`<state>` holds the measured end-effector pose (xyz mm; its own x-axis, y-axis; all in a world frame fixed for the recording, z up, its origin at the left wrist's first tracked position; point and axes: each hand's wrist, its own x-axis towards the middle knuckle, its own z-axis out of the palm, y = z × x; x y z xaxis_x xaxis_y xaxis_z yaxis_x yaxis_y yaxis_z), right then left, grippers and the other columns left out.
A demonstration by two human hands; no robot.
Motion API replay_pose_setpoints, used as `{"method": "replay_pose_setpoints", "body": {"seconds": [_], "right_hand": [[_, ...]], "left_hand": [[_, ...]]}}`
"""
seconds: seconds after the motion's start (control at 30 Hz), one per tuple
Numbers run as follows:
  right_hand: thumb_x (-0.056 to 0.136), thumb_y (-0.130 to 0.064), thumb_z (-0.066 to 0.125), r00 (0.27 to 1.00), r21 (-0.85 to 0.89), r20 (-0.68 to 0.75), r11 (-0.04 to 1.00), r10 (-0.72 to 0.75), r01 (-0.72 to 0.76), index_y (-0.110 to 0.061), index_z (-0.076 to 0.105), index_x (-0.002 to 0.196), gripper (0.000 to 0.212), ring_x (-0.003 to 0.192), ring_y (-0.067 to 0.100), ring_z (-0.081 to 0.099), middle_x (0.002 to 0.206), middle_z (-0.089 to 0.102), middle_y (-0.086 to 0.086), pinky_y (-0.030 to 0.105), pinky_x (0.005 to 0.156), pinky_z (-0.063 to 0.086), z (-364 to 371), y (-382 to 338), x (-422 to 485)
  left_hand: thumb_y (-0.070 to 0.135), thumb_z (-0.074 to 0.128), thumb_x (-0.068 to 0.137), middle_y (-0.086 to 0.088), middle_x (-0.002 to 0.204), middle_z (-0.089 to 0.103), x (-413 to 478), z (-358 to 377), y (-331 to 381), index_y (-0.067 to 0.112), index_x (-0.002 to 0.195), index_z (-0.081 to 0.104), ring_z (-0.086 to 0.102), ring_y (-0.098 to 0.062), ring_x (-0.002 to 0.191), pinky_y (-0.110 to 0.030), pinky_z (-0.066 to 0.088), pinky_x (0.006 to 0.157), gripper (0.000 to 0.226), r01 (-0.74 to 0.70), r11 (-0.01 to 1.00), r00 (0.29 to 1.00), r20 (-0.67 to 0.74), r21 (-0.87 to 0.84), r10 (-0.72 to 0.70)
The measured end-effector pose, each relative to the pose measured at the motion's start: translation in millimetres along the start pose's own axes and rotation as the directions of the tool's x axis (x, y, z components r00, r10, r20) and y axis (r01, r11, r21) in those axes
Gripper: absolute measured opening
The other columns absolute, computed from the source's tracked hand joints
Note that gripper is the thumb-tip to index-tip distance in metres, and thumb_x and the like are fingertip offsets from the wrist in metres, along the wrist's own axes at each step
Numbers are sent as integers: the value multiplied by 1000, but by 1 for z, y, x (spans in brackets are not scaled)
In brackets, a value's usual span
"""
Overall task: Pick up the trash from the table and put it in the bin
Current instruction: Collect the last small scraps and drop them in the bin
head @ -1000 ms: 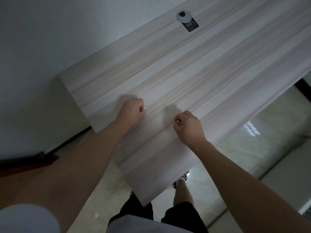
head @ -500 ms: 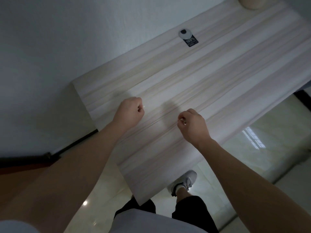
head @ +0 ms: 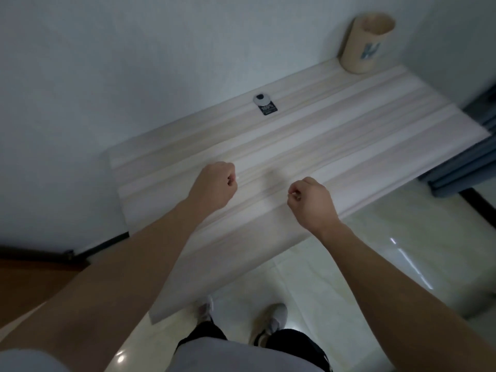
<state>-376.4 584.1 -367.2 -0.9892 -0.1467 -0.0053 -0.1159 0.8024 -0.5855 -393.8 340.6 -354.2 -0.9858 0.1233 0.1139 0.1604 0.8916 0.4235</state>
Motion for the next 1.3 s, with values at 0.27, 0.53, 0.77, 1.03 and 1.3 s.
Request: {"method": "replay_pose_setpoints", "body": {"seconds": [0.27, 0.53, 0.77, 1.03, 1.3], "right_hand": [[86, -11, 55, 995, -39, -49, 996, 82, -84, -9, 67, 86, 12, 78, 22, 55, 91, 57, 4, 27, 67, 42, -105, 57, -3], [85, -12, 53, 983, -87, -89, 982, 161, -169, -11, 67, 85, 14, 78, 19, 54, 90, 56, 2, 26, 64, 39, -172, 126, 22], [83, -10, 52, 984, -148, -81, 974, 160, -170, -9, 67, 82, 15, 76, 21, 55, 86, 57, 3, 30, 64, 46, -213, 199, 96], [86, -11, 54, 986, -165, -77, 973, 148, -159, -12, 67, 84, 13, 77, 19, 55, 89, 56, 0, 27, 64, 45, -278, 254, 189], [86, -12, 56, 997, -168, -26, 982, 78, -81, -11, 67, 85, 11, 76, 20, 55, 89, 56, 2, 29, 67, 46, -328, 300, 289]], "left_hand": [[1, 59, 76, -5, 62, 54, 49, 6, 110, 9, 62, 52, 50, -20, 57, -31, 41, 52, 17, -110, 994, 994, -7, -16, 109], [4, 59, 82, -6, 68, 54, 117, 51, 187, 7, 68, 54, 49, -18, 58, -17, 28, 46, 16, -218, 974, 975, 30, -61, 220], [2, 55, 80, -6, 67, 53, 209, 107, 230, 8, 66, 50, 49, -21, 58, -30, 35, 49, 15, -205, 974, 977, 37, -100, 210], [2, 54, 74, -3, 64, 52, 320, 125, 272, 11, 65, 50, 50, -22, 59, -39, 41, 53, 14, -191, 971, 981, 2, -144, 193], [5, 55, 79, -3, 66, 51, 420, 125, 306, 11, 67, 51, 48, -21, 62, -30, 34, 54, 15, -144, 985, 989, -26, -90, 142]]}}
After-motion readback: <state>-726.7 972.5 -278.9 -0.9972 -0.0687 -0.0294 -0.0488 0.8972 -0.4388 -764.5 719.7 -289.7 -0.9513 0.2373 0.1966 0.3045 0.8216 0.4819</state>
